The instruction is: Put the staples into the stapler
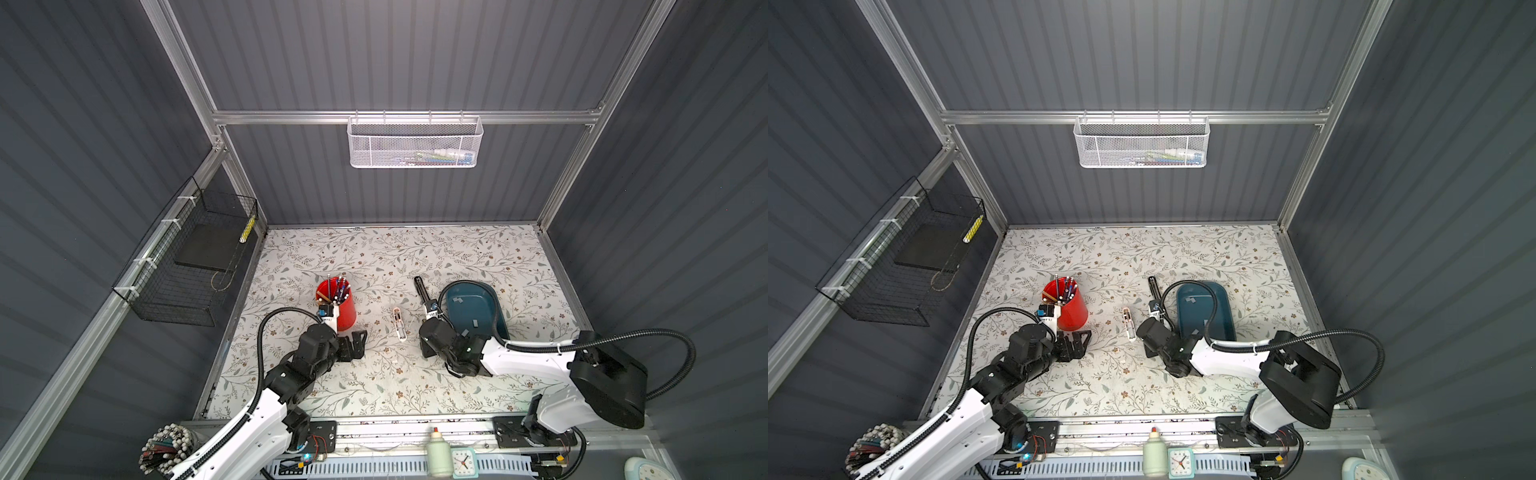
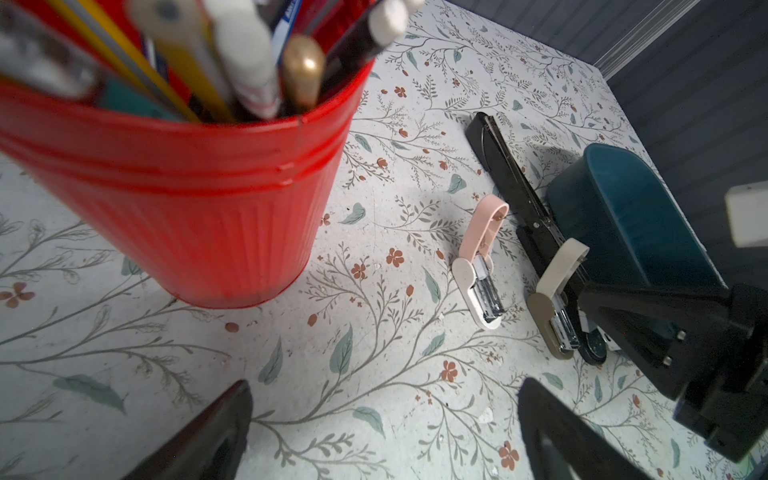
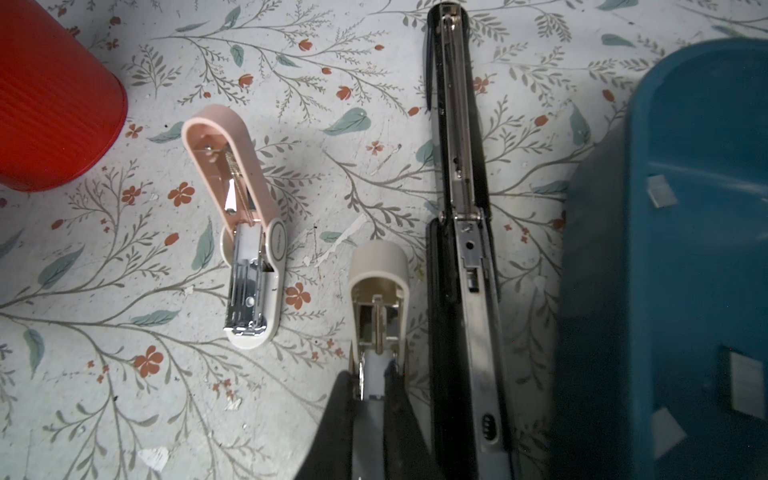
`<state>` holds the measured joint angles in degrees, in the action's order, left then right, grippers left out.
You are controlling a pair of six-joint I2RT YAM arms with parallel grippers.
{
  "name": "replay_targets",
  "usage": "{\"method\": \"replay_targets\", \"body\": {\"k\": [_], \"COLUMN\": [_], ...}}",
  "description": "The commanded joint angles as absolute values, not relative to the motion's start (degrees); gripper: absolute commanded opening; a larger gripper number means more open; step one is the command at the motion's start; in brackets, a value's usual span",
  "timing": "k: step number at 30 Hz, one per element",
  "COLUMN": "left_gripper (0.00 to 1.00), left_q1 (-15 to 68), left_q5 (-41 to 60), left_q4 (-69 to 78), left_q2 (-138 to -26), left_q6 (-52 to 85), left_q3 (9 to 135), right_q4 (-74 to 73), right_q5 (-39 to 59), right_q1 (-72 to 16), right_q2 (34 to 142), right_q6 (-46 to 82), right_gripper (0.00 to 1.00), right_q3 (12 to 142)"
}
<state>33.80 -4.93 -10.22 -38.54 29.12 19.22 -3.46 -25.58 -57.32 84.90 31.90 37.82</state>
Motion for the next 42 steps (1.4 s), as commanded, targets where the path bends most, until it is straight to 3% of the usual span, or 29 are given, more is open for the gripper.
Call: {"method": "replay_targets", "body": {"k": [1,17,42], "left_gripper": [1.00,1.00,1.00], "left_q1": [33.93,33.93,33.93], "left_q5": [-5.71,-6.15,-5.98], "left_q4": [-9.76,-9.75,-9.67], "left_q2": [-38.67,-39.20,-39.28], "left_q6": [28.53,28.54,28.51], "left_q3": [19.51,19.69,19.69], "right_q4": [-7.24,-12.08,-11.95], "right_q5": [-27.12,-21.89,-22.21], "right_q1": [-56.61,-54.67,-55.45], "right_q2": [86.02,87.63,85.51], "right_q6": [32.70,32.73,32.18], "right_gripper": [0.06,0.05,0.04], "right_q3": [36.80,34.29,30.86]}}
